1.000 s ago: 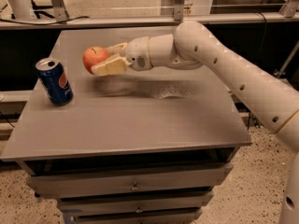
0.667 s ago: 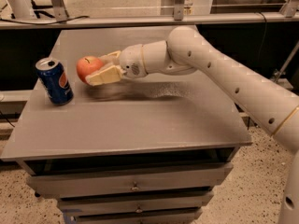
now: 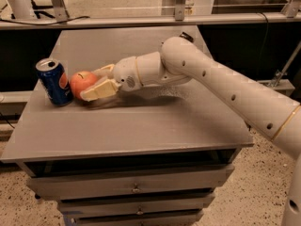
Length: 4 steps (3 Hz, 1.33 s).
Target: Move apple near pepsi can
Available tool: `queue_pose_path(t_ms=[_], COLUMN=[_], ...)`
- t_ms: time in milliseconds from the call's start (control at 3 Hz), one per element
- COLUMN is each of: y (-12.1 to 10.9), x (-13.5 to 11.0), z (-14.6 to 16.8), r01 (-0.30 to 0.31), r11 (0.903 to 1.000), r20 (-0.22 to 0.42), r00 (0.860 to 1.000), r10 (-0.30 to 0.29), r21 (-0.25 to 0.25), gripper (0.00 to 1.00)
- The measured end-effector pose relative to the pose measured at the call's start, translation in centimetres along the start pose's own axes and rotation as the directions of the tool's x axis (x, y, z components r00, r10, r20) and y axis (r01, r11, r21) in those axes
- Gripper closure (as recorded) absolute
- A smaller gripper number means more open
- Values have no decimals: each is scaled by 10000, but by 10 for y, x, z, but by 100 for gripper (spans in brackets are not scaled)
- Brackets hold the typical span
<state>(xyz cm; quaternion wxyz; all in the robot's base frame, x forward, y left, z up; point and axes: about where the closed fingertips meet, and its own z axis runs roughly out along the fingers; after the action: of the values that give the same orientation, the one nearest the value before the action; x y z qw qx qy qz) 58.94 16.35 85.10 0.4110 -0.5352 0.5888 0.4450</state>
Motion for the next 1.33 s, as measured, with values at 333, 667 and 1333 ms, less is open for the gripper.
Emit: queue_pose_path(t_ms=[333,667,1333], y=[10,13,15], x=[8,9,9], z=[9,11,13], r01=[40,135,279], r11=[9996,9991,9981], r20=[-268,-389,-597], r00=[9996,9991,9977], r10=[-48,-151,-311], r21=[-295,-414,-544], gripper=[83,61,13])
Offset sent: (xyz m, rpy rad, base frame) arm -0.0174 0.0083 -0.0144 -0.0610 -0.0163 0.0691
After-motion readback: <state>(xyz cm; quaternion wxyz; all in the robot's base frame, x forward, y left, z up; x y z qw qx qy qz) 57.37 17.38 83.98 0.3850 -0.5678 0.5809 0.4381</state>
